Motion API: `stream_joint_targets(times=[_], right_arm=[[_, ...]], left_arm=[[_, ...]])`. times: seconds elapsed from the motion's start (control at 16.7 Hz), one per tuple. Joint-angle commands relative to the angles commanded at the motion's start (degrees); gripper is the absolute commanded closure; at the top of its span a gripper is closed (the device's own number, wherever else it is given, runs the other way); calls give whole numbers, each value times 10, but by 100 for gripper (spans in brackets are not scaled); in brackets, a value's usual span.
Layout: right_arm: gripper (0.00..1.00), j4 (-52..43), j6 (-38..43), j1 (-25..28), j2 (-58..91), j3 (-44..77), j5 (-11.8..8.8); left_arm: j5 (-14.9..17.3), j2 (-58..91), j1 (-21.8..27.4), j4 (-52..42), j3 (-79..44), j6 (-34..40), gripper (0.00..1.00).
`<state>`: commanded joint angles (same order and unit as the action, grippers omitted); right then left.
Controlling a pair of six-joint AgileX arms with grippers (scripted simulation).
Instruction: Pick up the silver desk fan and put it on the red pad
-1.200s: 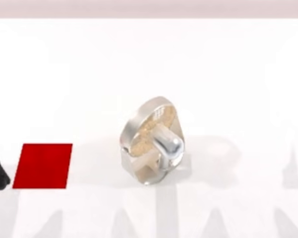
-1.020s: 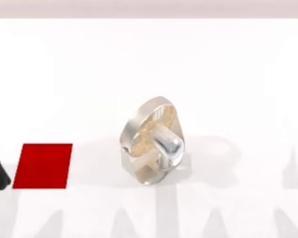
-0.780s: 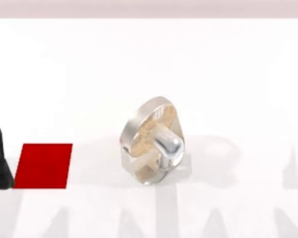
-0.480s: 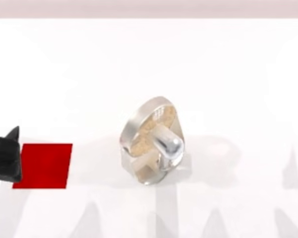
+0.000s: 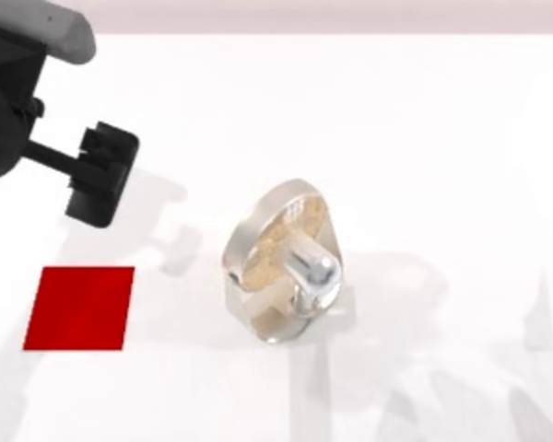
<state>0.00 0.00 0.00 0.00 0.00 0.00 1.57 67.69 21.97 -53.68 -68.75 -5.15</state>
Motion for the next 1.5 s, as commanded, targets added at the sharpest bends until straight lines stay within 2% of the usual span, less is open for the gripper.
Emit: stream_joint_targets(times=[0.42, 0.72, 0.96, 1.32, 1.5], right_arm=[[0, 0, 0, 0, 0, 0, 0], [0, 0, 0, 0, 0, 0, 0], [0, 0, 0, 0, 0, 0, 0], [0, 0, 0, 0, 0, 0, 0], [0, 0, 0, 0, 0, 0, 0]], left_arm=[[-5, 358, 107, -237, -384, -12, 0], [-11, 543, 157, -356, -566, -14, 0], [-14, 602, 172, -395, -622, -14, 0], [-13, 601, 169, -392, -619, -15, 0], [-14, 592, 170, -355, -577, -16, 0]])
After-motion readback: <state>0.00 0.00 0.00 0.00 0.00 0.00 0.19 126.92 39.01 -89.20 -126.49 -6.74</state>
